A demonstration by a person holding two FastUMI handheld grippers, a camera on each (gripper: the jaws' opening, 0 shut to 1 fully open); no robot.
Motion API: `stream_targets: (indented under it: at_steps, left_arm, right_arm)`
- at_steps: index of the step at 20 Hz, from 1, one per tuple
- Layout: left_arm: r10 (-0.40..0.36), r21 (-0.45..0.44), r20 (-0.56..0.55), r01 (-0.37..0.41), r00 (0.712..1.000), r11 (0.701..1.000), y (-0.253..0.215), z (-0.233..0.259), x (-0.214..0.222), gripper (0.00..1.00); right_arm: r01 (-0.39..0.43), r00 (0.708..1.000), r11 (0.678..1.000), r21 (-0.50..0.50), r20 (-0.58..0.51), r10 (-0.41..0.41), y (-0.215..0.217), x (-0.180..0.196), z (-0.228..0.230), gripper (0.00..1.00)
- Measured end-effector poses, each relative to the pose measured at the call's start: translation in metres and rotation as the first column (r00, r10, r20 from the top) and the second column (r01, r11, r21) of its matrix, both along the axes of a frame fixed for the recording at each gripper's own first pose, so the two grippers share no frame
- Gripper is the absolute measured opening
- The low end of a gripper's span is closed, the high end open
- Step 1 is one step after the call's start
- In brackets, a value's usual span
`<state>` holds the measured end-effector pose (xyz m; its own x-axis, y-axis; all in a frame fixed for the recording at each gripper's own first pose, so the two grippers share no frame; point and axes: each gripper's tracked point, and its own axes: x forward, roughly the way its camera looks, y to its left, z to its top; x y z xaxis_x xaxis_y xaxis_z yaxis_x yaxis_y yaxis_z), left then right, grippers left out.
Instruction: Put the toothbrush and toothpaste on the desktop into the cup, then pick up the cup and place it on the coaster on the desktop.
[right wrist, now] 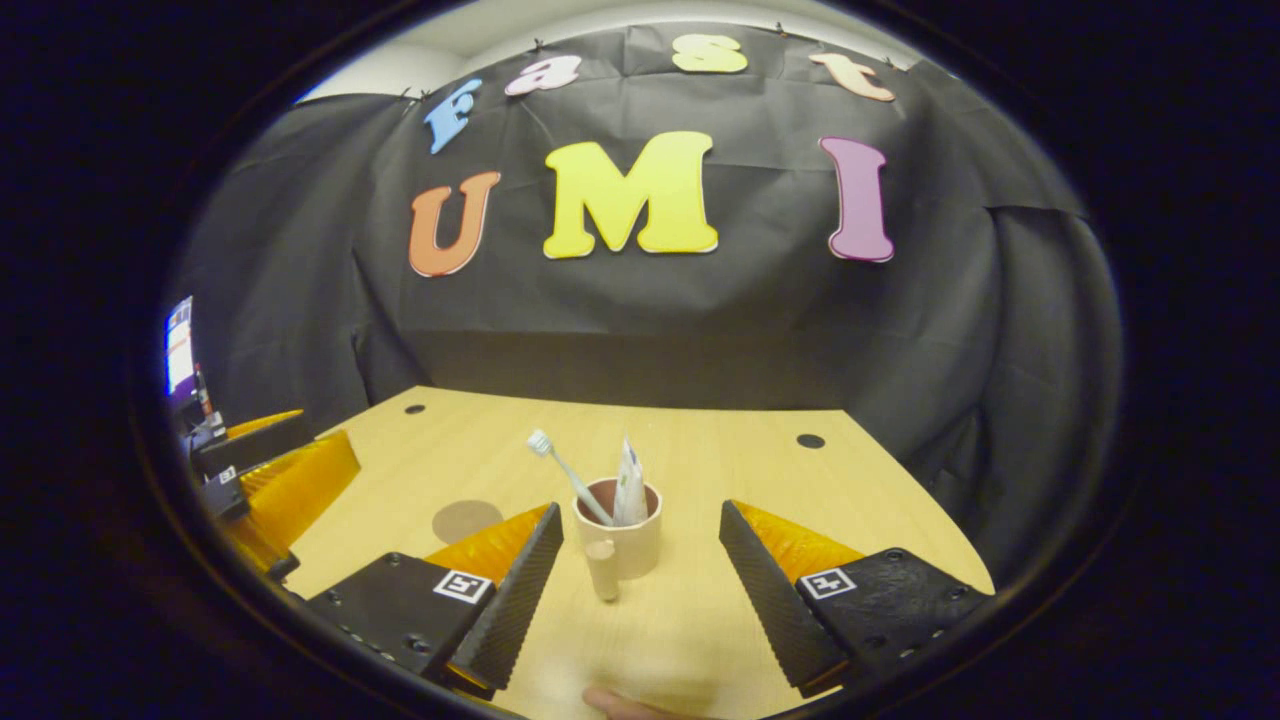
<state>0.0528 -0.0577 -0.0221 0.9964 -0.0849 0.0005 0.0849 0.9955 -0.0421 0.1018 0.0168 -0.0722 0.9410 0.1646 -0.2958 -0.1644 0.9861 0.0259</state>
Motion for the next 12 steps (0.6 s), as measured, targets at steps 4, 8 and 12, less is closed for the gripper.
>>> stream_targets:
  at_steps: [4, 8, 12]
  left_arm:
    - [0.007, 0.021, 0.036, -0.008, 0.999, 1.0, 0.008, 0.014, -0.006, 0.94]
    - [0.025, -0.013, 0.042, -0.025, 0.999, 1.0, 0.022, 0.019, -0.007, 0.94]
    - [0.048, -0.035, 0.028, -0.047, 0.998, 0.998, 0.037, 0.018, -0.004, 0.94]
  right_arm:
    - [-0.009, 0.998, 0.998, -0.068, -0.067, 0.004, 0.016, 0.02, -0.011, 0.96]
    - [-0.008, 0.977, 0.996, -0.086, -0.214, -0.01, 0.025, 0.034, -0.036, 0.95]
    - [0.031, 0.934, 0.994, -0.108, -0.35, -0.067, 0.019, 0.052, -0.055, 0.95]
